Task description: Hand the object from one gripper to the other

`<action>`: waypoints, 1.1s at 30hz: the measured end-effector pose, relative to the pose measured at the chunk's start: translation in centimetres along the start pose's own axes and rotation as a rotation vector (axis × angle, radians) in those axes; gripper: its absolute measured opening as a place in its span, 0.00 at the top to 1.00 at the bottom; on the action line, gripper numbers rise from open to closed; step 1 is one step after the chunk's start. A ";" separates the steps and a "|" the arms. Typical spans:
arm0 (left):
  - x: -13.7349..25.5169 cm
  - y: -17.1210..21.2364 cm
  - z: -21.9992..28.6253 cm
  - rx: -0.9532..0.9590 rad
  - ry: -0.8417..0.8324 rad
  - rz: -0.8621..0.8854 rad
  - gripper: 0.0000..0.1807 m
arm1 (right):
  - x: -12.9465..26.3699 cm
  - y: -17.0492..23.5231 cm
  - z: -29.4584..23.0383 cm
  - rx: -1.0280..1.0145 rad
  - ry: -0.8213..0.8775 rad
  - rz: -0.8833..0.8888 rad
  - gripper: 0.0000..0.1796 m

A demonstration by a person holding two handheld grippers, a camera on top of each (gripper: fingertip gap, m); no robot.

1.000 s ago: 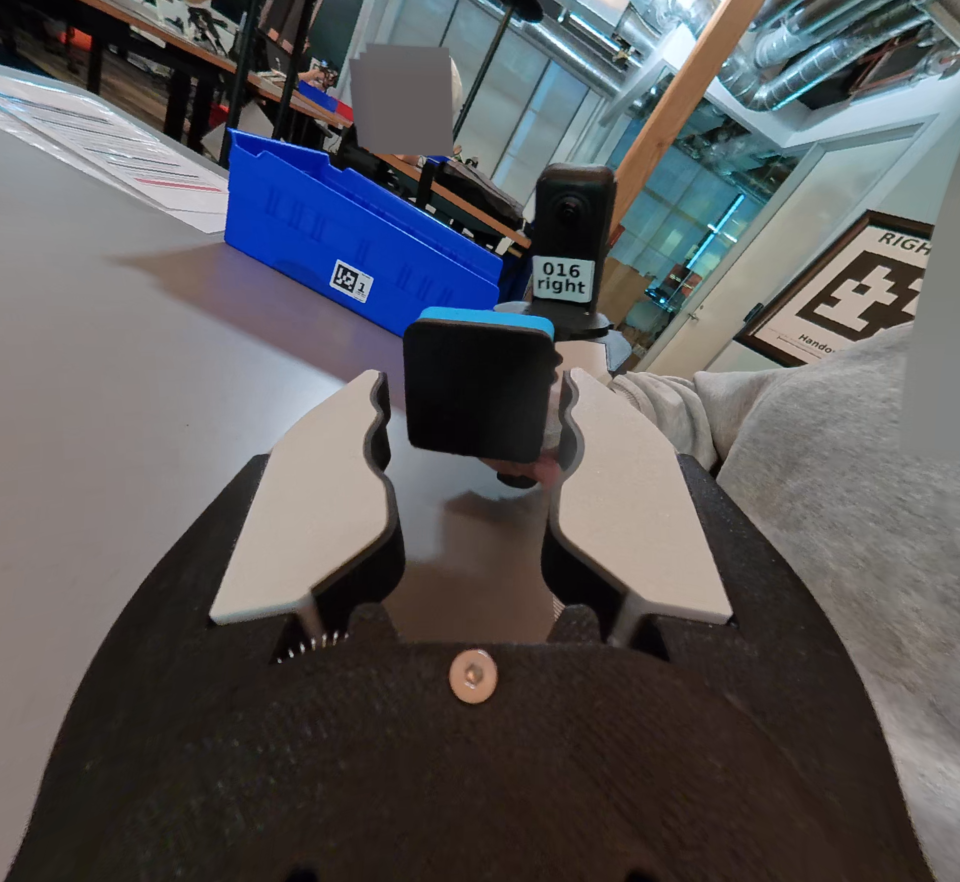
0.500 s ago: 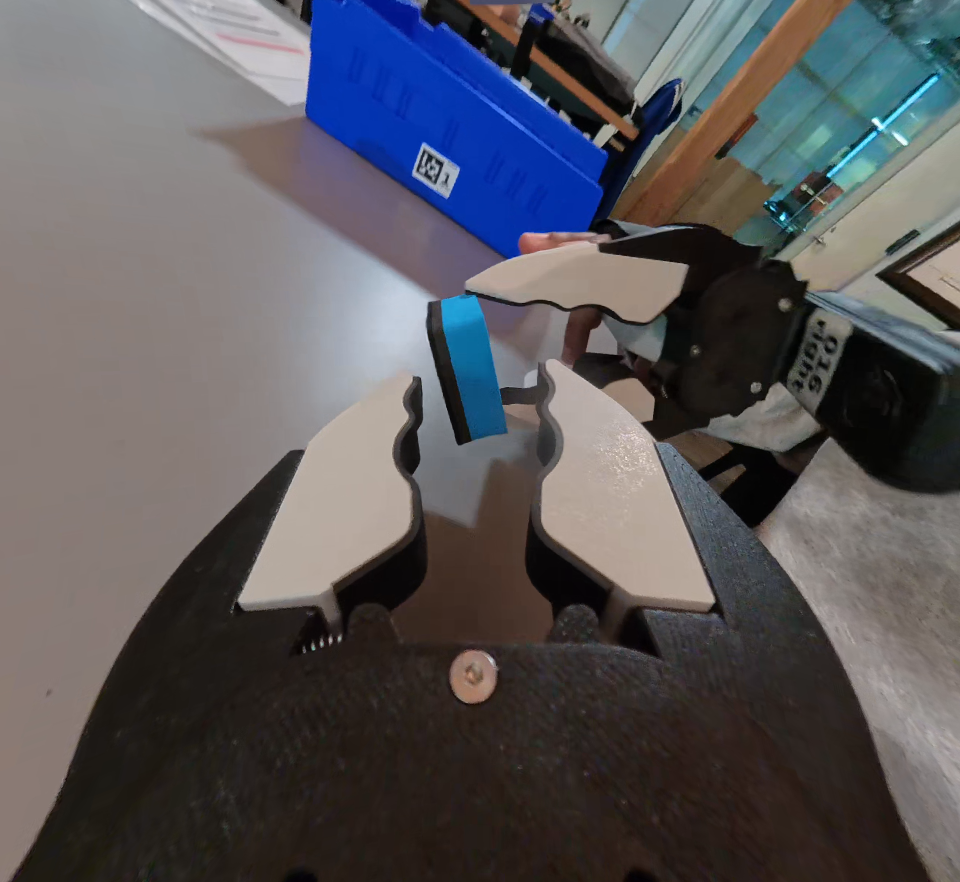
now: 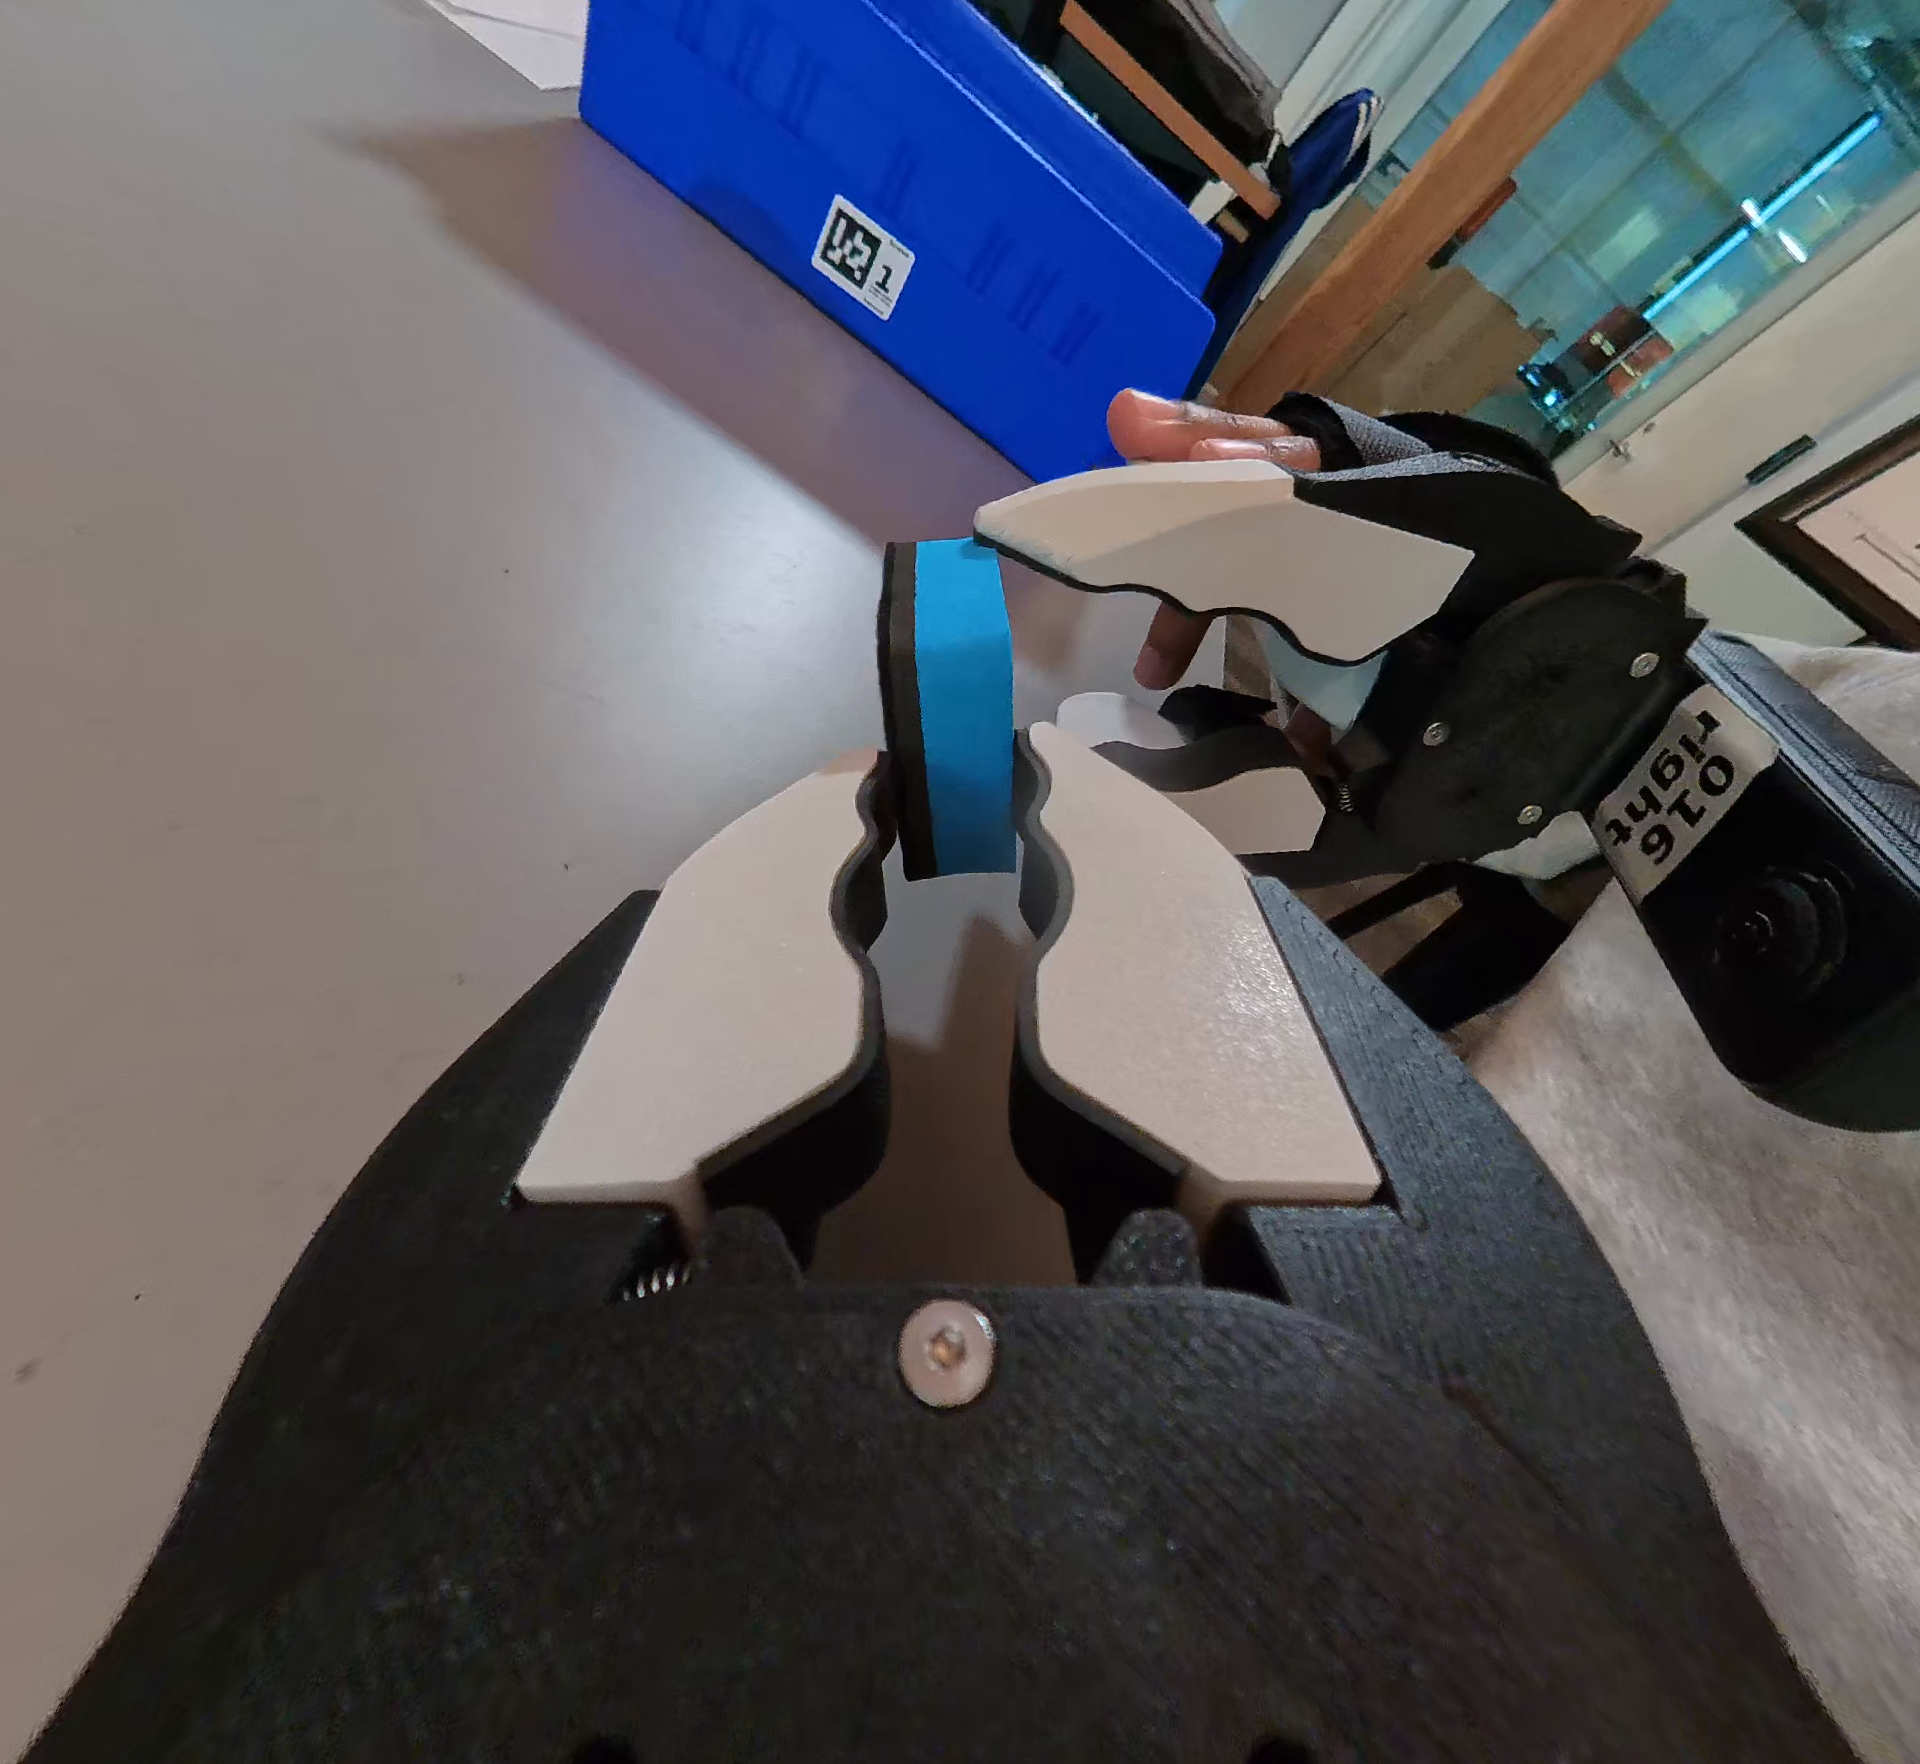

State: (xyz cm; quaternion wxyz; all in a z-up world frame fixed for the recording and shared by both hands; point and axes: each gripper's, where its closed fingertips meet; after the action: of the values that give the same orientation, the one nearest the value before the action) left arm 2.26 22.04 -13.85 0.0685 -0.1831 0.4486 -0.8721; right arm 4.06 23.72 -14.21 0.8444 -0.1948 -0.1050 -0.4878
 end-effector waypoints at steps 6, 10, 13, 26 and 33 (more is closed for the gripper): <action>0.7 -1.0 -0.7 0.016 -0.016 0.057 0.88 | 0.3 -0.4 1.1 -0.162 -0.018 0.098 0.60; 1.2 -1.7 -0.8 0.071 0.026 0.111 0.88 | 0.3 -0.4 1.3 -0.549 -0.177 0.229 0.61; 1.4 -2.0 -0.6 0.102 0.071 0.141 0.88 | 0.6 -0.3 1.8 -0.836 -0.305 0.328 0.65; 1.7 -3.0 1.7 0.136 0.263 0.199 0.88 | 2.6 -2.3 2.1 -1.491 -0.854 0.617 0.84; 1.8 -3.2 2.4 0.132 0.309 0.212 0.88 | 3.0 -2.5 2.5 -1.606 -0.944 0.677 0.88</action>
State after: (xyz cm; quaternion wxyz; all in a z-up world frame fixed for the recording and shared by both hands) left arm 1.65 21.53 -9.53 0.1020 0.0061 0.4126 -0.9052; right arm 3.42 21.37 -10.29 0.4283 -0.9034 -0.0078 -0.0196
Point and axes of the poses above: each gripper's, where its closed fingertips meet, x back along the fingers, y out of its underside, z = x × y across the jaws
